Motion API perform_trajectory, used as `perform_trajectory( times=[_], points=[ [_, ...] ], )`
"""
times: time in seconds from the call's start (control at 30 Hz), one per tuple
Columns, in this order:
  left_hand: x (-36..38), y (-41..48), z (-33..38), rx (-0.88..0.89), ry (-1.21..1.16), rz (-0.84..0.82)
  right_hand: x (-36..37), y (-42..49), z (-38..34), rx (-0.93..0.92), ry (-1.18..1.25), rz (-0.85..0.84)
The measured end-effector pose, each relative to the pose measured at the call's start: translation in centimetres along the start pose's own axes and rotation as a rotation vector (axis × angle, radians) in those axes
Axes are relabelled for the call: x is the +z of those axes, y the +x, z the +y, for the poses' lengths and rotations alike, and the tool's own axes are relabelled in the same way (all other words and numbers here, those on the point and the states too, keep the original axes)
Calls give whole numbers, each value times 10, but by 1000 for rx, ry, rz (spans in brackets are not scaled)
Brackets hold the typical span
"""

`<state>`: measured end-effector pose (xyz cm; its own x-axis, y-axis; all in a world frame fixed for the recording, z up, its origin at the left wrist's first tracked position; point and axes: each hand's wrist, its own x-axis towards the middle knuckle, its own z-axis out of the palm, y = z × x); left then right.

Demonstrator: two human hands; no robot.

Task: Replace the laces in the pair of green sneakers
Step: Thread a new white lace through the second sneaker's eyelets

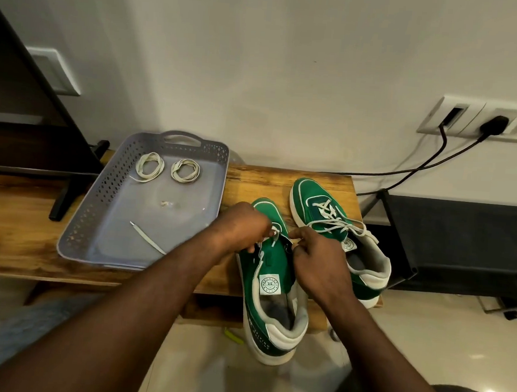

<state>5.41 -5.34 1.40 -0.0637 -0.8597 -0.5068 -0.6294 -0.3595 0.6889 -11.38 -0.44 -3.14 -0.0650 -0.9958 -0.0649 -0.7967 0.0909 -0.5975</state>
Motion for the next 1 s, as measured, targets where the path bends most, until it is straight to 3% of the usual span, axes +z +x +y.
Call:
perform_trajectory(
  times=[0.33, 0.63, 0.87, 1.0],
  points=[
    [20, 10, -10, 88, 120, 105, 1, 7, 3, 99, 71, -45],
    [22, 9, -14, 94, -23, 84, 0, 10, 8, 81, 111, -74],
    [24, 12, -17, 99, 179, 114, 10, 9, 9, 67, 65, 14],
    [28, 8, -18, 111, 260, 134, 7, 17, 4, 39, -46, -29]
  ],
)
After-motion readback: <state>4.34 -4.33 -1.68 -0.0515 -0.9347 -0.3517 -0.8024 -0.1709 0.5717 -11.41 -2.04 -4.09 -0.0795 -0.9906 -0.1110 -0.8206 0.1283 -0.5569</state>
